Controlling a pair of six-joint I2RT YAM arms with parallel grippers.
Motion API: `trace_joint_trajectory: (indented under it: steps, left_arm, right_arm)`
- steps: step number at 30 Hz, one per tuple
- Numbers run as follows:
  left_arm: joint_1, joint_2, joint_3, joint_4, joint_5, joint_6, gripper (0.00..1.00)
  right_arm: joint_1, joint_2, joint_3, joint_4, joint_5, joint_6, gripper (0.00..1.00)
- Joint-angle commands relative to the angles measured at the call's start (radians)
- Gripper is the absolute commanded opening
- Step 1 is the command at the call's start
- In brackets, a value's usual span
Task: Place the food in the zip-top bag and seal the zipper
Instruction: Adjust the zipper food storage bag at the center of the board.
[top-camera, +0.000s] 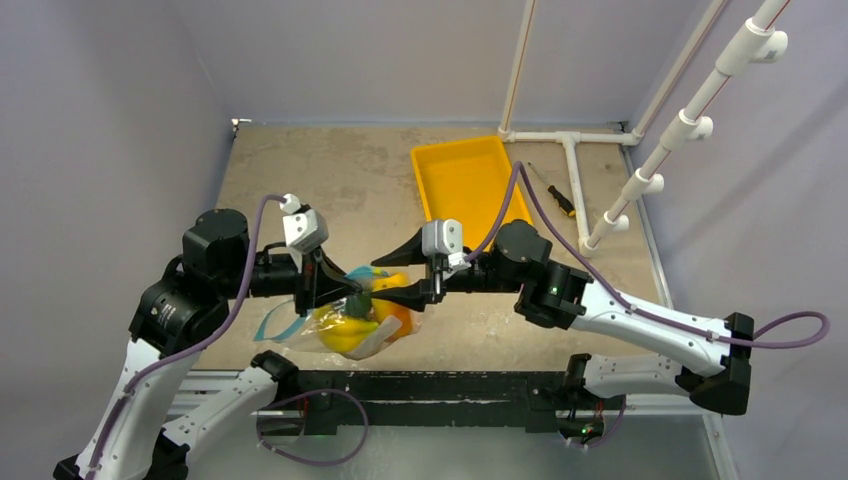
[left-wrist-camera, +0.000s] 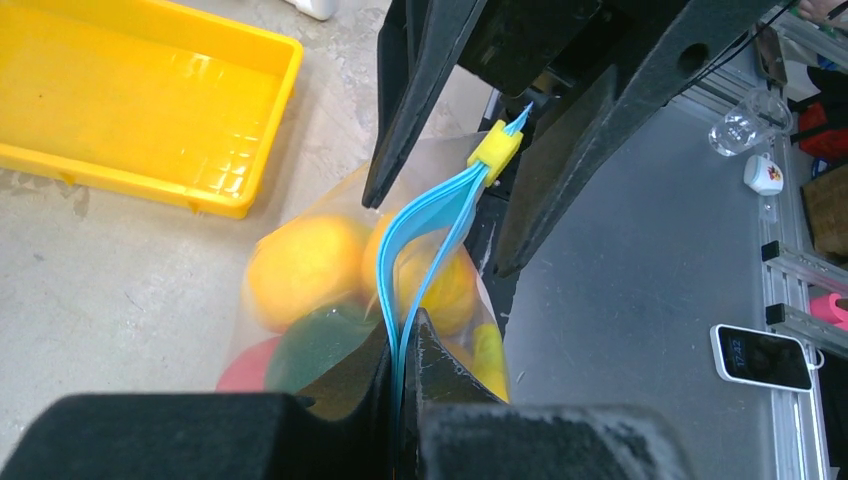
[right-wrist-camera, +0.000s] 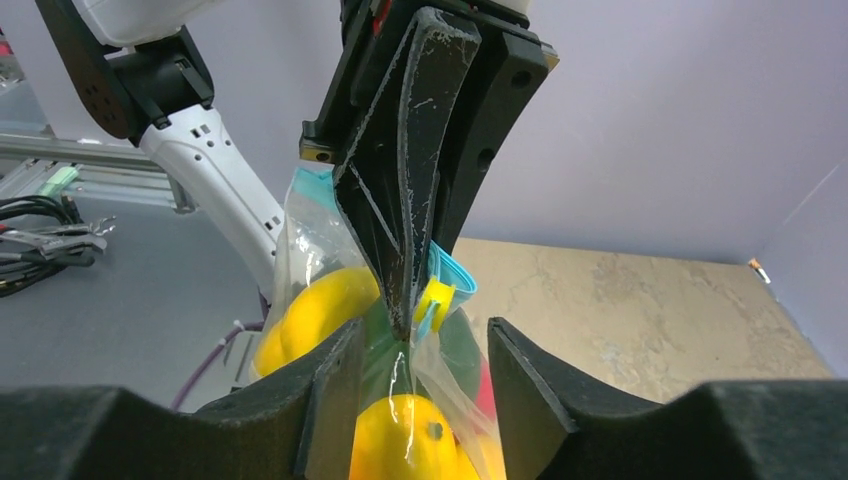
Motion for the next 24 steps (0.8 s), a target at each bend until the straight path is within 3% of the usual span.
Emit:
trace_joint_trajectory:
  steps: [1, 16, 24]
  left_arm:
    - [-0.006, -0.008, 0.048, 0.084, 0.048, -0.015, 0.0]
    - [-0.005, -0.022, 0.037, 0.104, 0.068, -0.026, 0.0]
    - [-0.006, -0.023, 0.039, 0.098, 0.079, -0.025, 0.0]
  right_arm:
    - [-0.002, 0.008, 0.001, 0.09, -0.041, 0.007, 0.48]
    - [-0.003, 0.056, 0.009, 0.139, -0.079, 0.076, 0.24]
    - [-0.002, 0.05, 0.005, 0.186, -0.062, 0.101, 0.19]
